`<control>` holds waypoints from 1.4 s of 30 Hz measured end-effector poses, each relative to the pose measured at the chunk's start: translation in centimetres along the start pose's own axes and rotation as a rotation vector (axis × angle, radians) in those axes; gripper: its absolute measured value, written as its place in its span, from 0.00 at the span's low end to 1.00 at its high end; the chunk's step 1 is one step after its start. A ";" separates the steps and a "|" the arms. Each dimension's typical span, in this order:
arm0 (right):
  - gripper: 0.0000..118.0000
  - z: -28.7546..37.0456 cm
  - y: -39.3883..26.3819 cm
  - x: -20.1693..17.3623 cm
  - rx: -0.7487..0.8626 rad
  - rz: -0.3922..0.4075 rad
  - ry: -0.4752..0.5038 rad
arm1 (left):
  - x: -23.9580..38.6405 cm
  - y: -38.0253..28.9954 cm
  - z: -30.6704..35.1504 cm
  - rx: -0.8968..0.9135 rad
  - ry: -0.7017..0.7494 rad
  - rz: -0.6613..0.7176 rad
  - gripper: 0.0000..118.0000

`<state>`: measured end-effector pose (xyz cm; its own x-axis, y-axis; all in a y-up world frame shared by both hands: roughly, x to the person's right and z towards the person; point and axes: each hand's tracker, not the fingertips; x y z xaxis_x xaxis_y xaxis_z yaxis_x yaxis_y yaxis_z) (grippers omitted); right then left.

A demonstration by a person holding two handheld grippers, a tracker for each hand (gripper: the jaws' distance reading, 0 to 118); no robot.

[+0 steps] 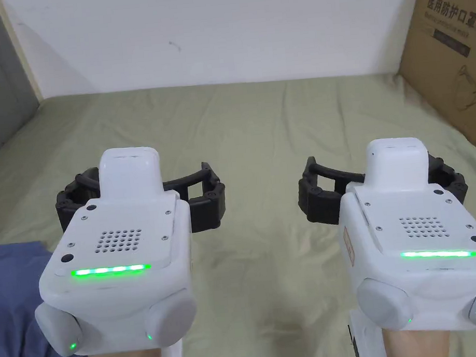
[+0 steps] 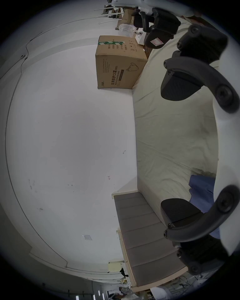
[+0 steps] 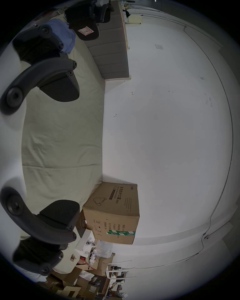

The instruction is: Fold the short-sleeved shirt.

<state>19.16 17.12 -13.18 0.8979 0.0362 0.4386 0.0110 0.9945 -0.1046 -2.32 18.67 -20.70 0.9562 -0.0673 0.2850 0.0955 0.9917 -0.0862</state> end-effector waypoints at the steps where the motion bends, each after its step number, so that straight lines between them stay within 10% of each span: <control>1: 1.00 0.0 0.0 0.0 -0.001 -0.001 0.001 | 0.0 0.0 0.0 -0.003 0.002 0.001 1.00; 42: 1.00 0.0 -0.2 0.0 -0.013 0.001 0.015 | 0.3 -0.4 -0.1 -0.022 -0.004 -0.018 1.00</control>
<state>19.20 16.96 -13.16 0.9044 0.0353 0.4252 0.0162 0.9930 -0.1169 -2.07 18.29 -20.72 0.9533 -0.0843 0.2901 0.1184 0.9877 -0.1021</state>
